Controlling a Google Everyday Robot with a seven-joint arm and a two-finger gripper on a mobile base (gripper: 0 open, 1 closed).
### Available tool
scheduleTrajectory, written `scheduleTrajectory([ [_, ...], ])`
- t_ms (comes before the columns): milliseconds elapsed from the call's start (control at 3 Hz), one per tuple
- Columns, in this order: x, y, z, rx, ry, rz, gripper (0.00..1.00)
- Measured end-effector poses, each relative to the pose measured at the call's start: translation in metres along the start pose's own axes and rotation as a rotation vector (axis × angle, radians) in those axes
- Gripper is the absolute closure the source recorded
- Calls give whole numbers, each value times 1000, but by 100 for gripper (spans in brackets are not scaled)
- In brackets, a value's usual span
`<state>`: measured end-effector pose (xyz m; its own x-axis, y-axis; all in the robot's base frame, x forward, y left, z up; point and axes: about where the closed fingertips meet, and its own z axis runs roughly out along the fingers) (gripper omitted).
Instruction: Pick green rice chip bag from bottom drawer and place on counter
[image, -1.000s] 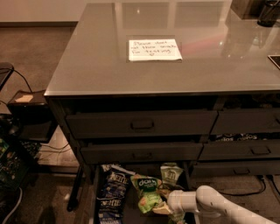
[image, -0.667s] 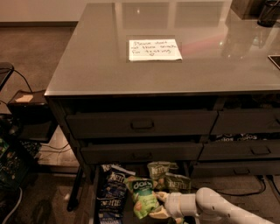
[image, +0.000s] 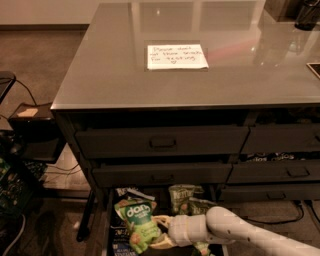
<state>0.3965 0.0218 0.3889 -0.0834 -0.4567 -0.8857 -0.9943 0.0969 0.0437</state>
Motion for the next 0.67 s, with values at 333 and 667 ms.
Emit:
scheduleTrajectory([
  [333,-45,-3,24,-27,-13,-57,100],
  [667,-82,-21,39,-32,-32,-93,100],
])
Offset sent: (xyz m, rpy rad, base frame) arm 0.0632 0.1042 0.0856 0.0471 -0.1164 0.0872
